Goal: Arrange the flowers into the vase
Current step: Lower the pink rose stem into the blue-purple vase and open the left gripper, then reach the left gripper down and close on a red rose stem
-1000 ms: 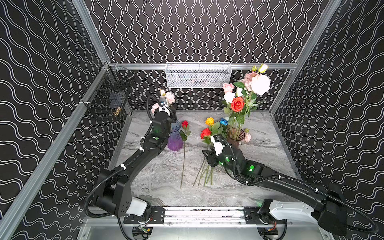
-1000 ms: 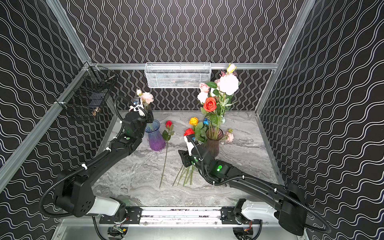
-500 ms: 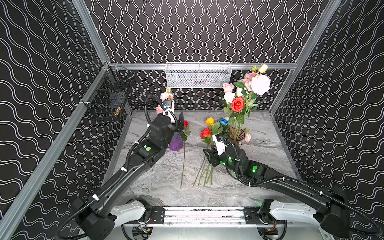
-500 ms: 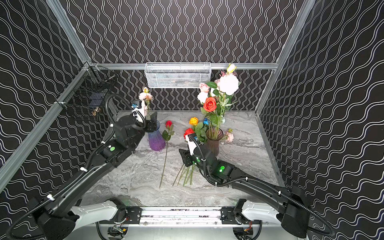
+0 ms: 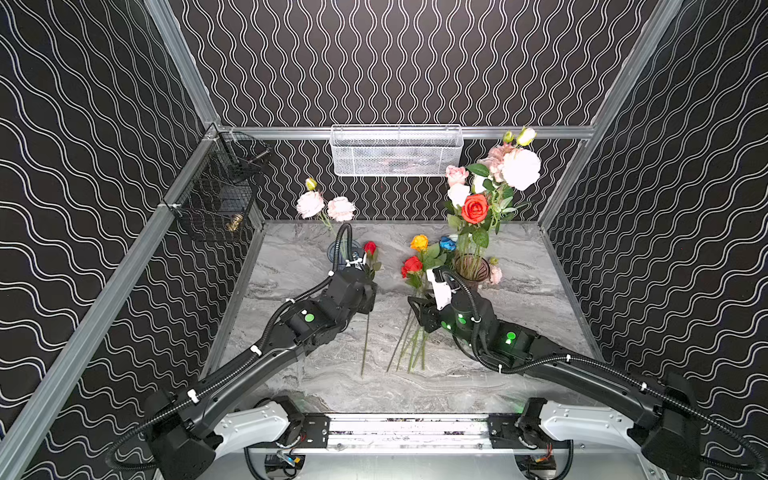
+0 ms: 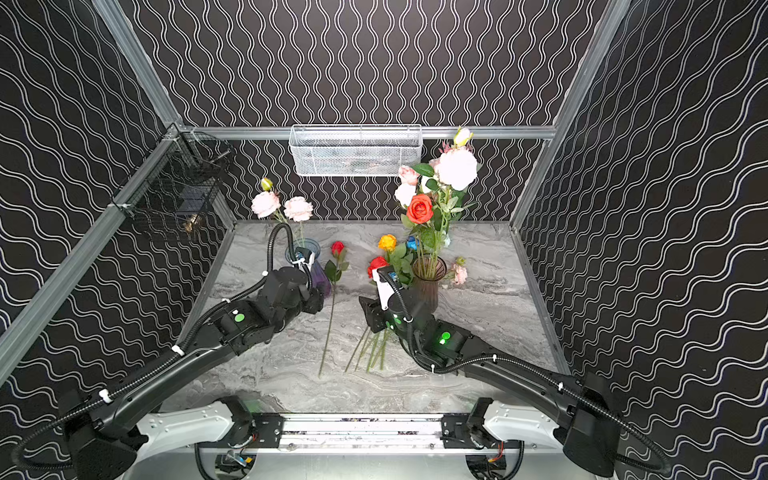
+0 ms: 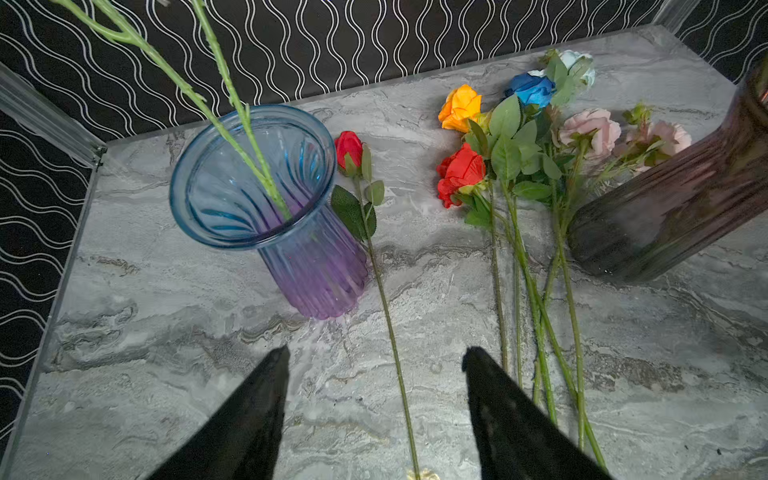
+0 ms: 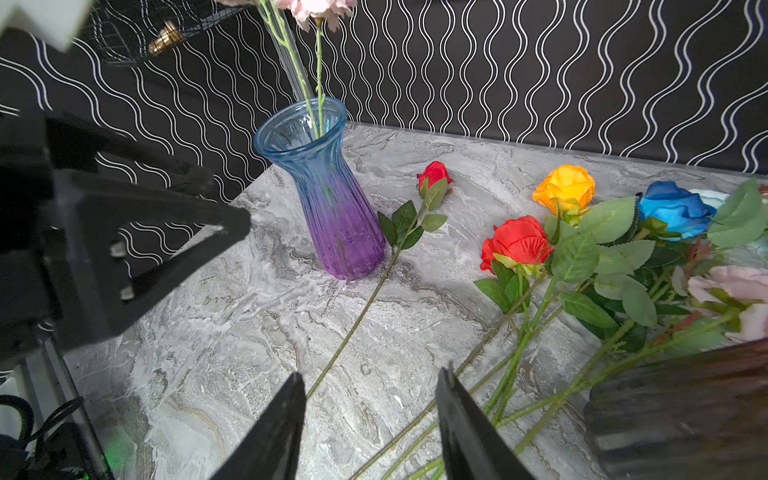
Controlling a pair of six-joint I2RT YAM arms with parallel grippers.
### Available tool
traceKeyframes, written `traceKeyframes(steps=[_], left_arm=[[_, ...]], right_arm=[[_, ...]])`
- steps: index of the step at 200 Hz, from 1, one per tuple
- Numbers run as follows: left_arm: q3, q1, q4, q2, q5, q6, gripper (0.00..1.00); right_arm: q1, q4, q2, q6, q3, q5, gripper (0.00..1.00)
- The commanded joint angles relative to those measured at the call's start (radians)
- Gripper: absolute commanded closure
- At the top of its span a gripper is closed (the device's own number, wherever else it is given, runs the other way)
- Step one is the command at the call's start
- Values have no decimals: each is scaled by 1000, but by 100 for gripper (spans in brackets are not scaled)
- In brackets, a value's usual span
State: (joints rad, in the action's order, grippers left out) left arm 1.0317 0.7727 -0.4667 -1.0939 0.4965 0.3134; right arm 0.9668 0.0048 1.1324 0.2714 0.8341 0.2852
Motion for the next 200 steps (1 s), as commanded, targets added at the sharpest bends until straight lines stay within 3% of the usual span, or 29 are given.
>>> traceKeyframes(steps=[1, 38, 113, 139, 200], left_arm=[[3, 0, 23, 39, -12, 7, 30], [-3, 2, -20, 32, -80, 6, 32], [-181, 12, -34, -148, -100, 202, 36], [-261, 16, -11, -191, -196, 267, 40], [-335, 172, -156, -183, -281, 404, 43]], right_arm=[[0, -1, 0, 4, 13, 23, 47], [0, -4, 8, 2, 21, 32, 47], [0, -21, 55, 8, 35, 30, 47], [-1, -16, 65, 20, 28, 23, 47], [0, -19, 85, 34, 22, 22, 47]])
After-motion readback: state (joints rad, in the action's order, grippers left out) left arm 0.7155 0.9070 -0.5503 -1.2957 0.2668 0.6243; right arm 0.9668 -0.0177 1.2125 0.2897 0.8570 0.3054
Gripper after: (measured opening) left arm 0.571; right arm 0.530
